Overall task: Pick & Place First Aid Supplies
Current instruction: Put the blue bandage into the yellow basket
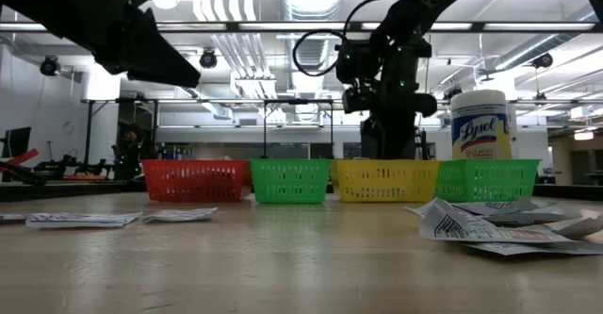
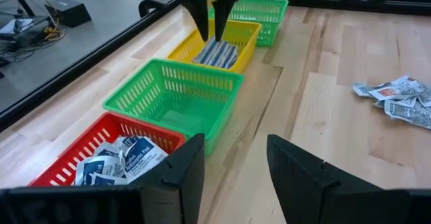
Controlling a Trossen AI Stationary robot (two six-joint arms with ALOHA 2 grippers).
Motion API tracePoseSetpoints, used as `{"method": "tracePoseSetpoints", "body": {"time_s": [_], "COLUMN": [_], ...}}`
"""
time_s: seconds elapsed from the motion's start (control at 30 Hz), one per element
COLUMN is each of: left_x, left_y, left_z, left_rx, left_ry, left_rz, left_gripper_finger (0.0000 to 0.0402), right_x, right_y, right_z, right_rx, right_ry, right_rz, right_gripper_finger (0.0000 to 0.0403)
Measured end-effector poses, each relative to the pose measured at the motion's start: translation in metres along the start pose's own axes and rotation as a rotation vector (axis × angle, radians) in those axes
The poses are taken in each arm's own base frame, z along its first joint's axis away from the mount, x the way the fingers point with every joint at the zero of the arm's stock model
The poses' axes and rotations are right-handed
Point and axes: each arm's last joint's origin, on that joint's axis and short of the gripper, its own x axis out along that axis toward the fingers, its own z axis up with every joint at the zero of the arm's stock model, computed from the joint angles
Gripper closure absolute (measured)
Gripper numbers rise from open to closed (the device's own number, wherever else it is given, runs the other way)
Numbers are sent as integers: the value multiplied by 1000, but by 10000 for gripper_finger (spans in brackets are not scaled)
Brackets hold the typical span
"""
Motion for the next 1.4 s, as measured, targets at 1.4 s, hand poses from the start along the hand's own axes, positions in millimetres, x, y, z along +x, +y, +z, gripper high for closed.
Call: {"method": "tracePoseSetpoints", "body": {"time_s": [1.4], "left_x": [-14], "left_y": [17], "left_z": [-49], "left_rx": [-506], "left_ry": [687], "left_rz": [25], "left_gripper_finger": [243], "right_x": [-74], "right_y": [76], "right_z": [-14], "right_rx": [-100], "right_ry": [-312], "right_rz": [424], "right_gripper_finger": [317]}}
